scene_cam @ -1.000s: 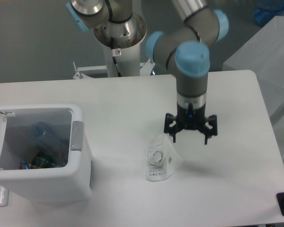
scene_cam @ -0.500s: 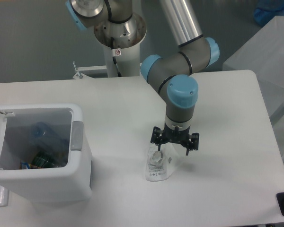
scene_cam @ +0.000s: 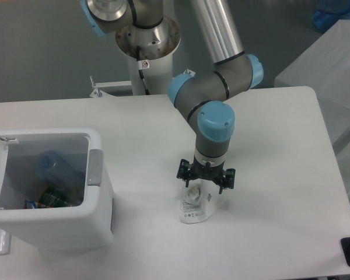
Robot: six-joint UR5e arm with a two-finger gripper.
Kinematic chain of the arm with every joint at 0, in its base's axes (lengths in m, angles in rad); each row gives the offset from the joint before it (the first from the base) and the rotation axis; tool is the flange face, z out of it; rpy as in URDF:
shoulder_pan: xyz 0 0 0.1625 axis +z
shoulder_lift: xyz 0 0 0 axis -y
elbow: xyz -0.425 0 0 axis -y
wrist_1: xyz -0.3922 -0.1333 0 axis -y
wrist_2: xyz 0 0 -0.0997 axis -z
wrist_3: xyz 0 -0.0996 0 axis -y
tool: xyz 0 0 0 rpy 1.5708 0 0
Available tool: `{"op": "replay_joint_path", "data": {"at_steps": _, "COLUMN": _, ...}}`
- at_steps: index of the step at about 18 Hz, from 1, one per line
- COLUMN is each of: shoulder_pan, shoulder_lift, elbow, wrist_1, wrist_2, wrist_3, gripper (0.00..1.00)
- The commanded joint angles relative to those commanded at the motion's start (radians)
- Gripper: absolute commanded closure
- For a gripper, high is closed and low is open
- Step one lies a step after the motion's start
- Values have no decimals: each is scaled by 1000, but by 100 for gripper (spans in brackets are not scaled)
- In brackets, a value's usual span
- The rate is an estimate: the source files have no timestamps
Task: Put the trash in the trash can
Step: 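Lower the gripper onto the packet and pinch its edge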
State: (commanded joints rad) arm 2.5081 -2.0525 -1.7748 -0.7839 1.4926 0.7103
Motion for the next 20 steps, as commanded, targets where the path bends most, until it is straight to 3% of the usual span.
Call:
{"op": "replay_joint_path", "data": {"at_steps": 3, "shoulder_pan": 0, "shoulder_lift": -12, "elbow": 3, "wrist_1": 0, "wrist_2": 2, "wrist_3": -5, "gripper": 4}}
{"op": "replay_joint_path", "data": {"at_steps": 5, "shoulder_pan": 0, "shoulder_lift": -17, "elbow": 2, "wrist_1": 2, "wrist_2": 5, "wrist_3": -5, "gripper": 12}}
{"op": "replay_joint_path", "data": {"at_steps": 14, "shoulder_pan": -6, "shoulder_lift": -14, "elbow": 6, "wrist_1": 2, "wrist_2": 21, "wrist_3": -48, "gripper": 76}}
{"op": "replay_joint_path", "data": {"at_steps": 20, "shoulder_pan": -6, "shoulder_lift": -12, "elbow": 9, "wrist_1": 2, "wrist_2": 23, "wrist_3": -48, "gripper": 79}}
